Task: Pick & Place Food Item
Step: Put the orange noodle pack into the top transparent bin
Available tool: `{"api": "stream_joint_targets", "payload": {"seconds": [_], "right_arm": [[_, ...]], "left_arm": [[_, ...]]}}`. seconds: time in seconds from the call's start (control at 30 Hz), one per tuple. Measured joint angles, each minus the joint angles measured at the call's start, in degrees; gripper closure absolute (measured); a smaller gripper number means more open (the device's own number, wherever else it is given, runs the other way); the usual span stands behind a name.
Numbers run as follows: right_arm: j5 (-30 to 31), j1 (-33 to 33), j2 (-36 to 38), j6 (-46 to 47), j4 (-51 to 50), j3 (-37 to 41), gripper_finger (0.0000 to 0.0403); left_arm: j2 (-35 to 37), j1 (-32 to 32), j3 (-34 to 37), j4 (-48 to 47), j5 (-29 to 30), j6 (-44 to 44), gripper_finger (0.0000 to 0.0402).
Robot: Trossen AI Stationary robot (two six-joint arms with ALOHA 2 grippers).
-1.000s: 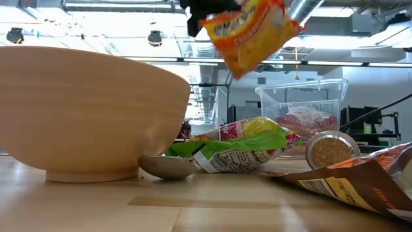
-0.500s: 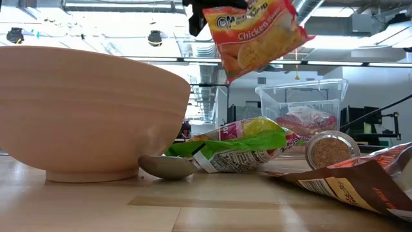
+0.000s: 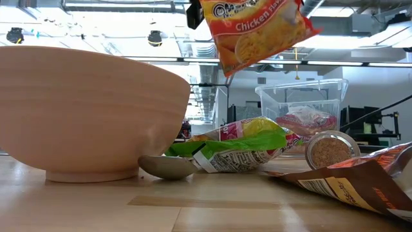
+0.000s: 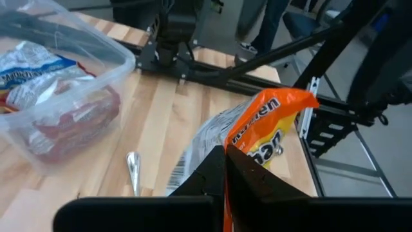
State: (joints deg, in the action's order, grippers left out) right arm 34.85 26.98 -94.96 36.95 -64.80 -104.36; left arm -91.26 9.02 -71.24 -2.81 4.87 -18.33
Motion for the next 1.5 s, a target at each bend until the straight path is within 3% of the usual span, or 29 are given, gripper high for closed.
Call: {"api": "stream_joint_targets", "payload": {"seconds": [0.43, 0.7, 0.93, 1.3, 1.5], "right_arm": [[-7.5, -2.0, 0.1, -1.0, 1.0, 3.9, 0.0163], [-7.8, -2.0, 0.0, -1.0, 1.0, 4.4, 0.0173], [-7.8, -2.7, 0.0, -1.4, 1.0, 4.4, 0.0234], [-8.1, -2.8, 0.0, -1.4, 0.6, 4.4, 0.039], [-7.9, -3.0, 0.0, 0.0, 0.2, 4.4, 0.0399]], "left_arm": [[0.0, 0.2, 0.0, 4.4, 0.1, -0.5, 0.0401], [0.0, 0.9, 0.0, 4.6, 0.1, -0.6, 0.0401], [0.0, 0.9, 0.0, 5.6, -0.2, -1.2, 0.0401], [0.0, 1.0, 0.0, 5.6, -0.7, -1.3, 0.0401], [0.0, 1.0, 0.0, 6.4, -0.8, -1.4, 0.0399]]}}
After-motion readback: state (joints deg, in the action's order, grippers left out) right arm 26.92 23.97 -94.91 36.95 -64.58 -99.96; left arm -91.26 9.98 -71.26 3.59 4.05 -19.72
